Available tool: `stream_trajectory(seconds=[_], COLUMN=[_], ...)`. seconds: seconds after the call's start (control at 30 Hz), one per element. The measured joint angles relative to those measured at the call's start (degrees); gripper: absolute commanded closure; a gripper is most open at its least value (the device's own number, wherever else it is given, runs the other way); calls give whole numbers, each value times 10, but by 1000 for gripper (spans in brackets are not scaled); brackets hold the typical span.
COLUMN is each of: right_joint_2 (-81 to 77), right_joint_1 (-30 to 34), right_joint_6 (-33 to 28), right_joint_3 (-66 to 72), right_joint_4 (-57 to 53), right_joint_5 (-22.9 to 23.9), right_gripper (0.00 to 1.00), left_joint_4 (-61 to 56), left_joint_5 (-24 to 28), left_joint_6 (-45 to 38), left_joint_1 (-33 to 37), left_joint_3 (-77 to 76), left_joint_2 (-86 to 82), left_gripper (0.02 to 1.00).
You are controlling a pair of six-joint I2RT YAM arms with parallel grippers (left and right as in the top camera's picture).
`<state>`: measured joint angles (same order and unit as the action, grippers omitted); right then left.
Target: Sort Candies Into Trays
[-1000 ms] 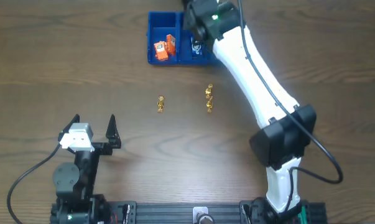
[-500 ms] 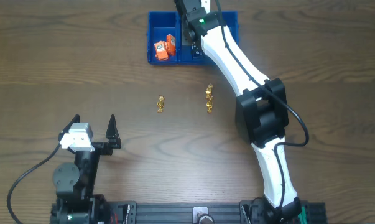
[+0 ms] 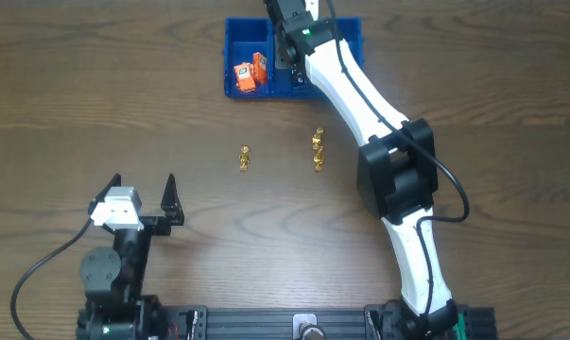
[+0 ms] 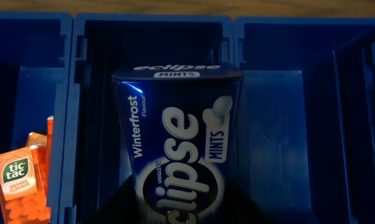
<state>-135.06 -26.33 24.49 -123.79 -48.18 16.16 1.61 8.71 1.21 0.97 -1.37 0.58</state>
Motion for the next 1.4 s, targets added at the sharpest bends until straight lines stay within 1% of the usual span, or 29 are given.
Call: stream_trajectory(seconds=[0.3, 0.33, 0.4, 0.43, 0.47, 0.5, 0.77, 1.0, 1.1, 1.2, 1.3, 1.4], right_joint_2=[0, 0, 0, 0, 0, 0, 0, 10, 41, 62, 67, 67], right_joint_1=[-6, -6, -6, -6, -6, -6, -9, -19, -54, -108, -162, -195], right_joint_6=[11, 12, 12, 14, 16, 19, 21, 32, 40, 59, 85, 112], right_joint_3=[0, 0, 0, 0, 0, 0, 0, -55, -66, -68, -38, 36], right_joint_4=[0, 0, 0, 0, 0, 0, -11, -128, -180, -216, -197, -156], right_joint_5=[-2, -1, -1, -1, -2, -2, -2, -1, 1, 0, -2, -10], right_gripper=[807, 787, 581, 268, 95, 1, 1, 1, 1, 1, 1, 3], left_joint_4=[0, 0, 0, 0, 0, 0, 0, 0, 0, 0, 0, 0], left_joint_5=[0, 0, 0, 0, 0, 0, 0, 0, 0, 0, 0, 0], left_joint_6=[0, 0, 0, 0, 0, 0, 0, 0, 0, 0, 0, 0], left_joint_1=[0, 0, 0, 0, 0, 0, 0, 0, 0, 0, 0, 0], left_joint_3=[0, 0, 0, 0, 0, 0, 0, 0, 0, 0, 0, 0], left_joint_2=[0, 0, 0, 0, 0, 0, 0, 0, 0, 0, 0, 0], left_gripper=[20, 23, 20, 20, 20, 23, 20, 20, 20, 20, 23, 20])
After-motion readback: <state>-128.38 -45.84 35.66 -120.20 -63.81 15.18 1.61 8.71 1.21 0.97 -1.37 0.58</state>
